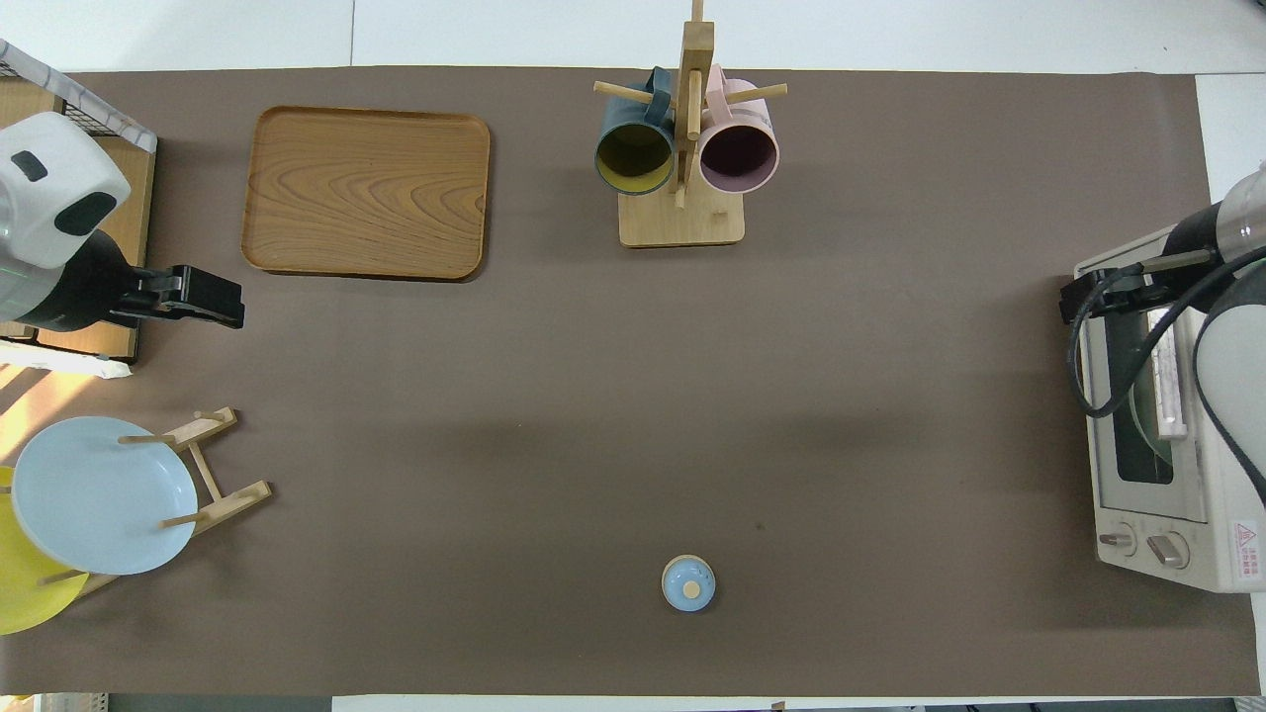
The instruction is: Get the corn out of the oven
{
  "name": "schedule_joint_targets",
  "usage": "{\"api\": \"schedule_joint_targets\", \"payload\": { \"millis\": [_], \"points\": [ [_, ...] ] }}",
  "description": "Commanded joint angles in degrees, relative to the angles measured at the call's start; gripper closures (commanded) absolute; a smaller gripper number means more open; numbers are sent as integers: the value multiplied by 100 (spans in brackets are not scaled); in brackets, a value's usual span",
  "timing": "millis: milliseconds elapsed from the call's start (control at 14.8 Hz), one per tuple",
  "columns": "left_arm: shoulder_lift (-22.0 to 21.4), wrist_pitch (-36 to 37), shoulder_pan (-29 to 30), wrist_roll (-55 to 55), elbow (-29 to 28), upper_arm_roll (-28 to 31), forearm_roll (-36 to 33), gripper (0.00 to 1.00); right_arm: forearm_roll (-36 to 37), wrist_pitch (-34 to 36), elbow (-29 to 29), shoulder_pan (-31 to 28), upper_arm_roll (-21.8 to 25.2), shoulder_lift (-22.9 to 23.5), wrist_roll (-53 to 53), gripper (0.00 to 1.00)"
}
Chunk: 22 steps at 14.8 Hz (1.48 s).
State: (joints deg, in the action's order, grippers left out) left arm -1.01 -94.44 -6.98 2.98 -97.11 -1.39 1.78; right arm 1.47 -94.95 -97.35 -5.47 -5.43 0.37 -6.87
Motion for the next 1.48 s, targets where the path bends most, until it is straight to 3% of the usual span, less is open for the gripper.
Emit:
{"api": "schedule_joint_targets", "payload": {
  "millis": [0, 539, 1416],
  "points": [
    [-101, -21, 39, 62, -88, -36, -108, 0, 63, -426, -564, -295, -11, -291, -436, 100],
    [-101, -21, 48, 62, -88, -36, -108, 0, 134, -1235, -1312, -999, -11, -362, -1413, 100],
    [-101, -21, 48, 62, -88, -36, -108, 0, 371, -1649, -1805, -1272, -2, -345, -1642, 100]
  ]
}}
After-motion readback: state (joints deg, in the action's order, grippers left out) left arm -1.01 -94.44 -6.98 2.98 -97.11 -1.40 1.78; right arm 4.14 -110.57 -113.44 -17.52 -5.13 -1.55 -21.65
